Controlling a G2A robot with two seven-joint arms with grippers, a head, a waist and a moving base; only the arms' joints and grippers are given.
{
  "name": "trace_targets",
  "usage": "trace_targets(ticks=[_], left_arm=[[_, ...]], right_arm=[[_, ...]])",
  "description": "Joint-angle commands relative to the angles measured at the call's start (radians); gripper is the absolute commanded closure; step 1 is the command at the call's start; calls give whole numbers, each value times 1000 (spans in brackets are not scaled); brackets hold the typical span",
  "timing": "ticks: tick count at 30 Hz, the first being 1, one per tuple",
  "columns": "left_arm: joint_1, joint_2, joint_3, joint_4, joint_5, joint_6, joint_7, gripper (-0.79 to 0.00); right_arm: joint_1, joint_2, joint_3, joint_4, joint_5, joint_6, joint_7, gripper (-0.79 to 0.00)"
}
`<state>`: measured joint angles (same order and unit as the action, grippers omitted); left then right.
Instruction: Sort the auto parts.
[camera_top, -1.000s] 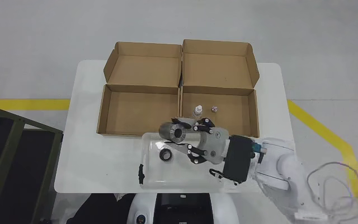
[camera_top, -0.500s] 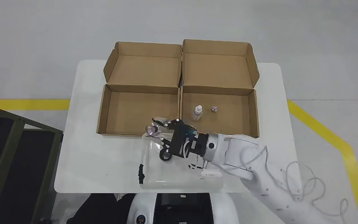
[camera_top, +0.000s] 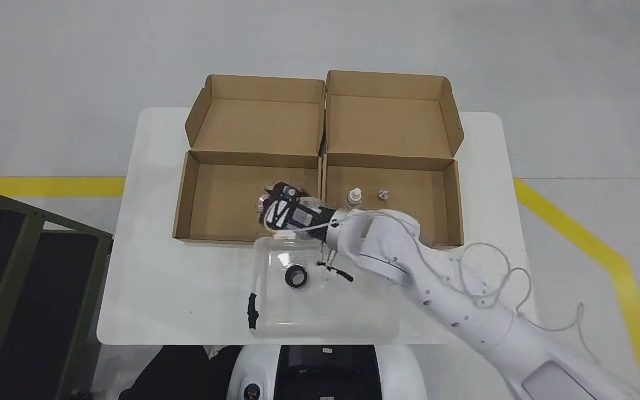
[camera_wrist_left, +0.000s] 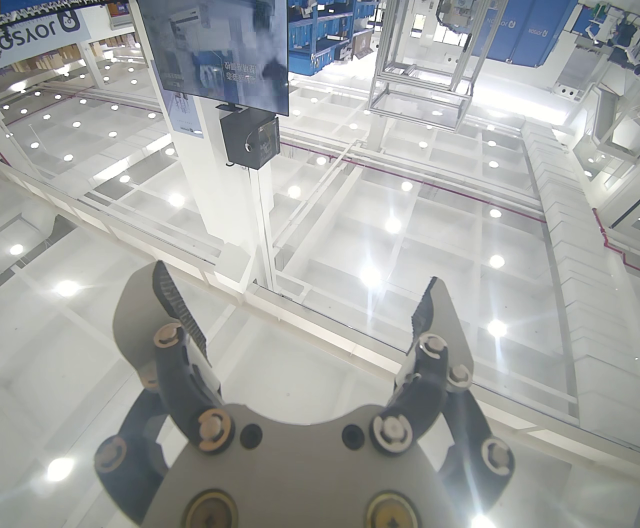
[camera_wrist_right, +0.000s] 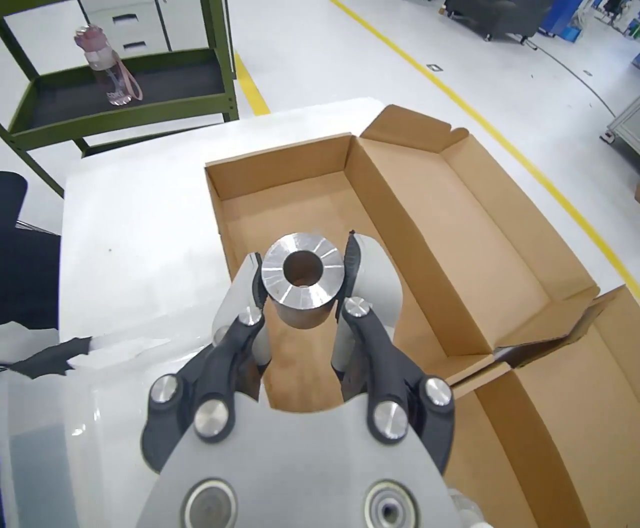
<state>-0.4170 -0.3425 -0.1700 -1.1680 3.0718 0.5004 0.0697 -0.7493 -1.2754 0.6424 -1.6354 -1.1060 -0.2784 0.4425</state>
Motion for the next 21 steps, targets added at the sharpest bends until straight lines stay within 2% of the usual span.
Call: trace_targets(ticks=[1, 11, 21], left_arm=[[0, 0, 0, 0, 0, 0, 0, -785], [0, 0, 0, 0, 0, 0, 0, -785], [0, 0, 0, 0, 0, 0, 0, -785]], right_arm=[[25, -14, -10, 37, 11, 19, 17, 0], [91, -71, -56, 164, 12, 102, 122, 0], [109, -108, -67, 267, 36, 106, 178, 0]])
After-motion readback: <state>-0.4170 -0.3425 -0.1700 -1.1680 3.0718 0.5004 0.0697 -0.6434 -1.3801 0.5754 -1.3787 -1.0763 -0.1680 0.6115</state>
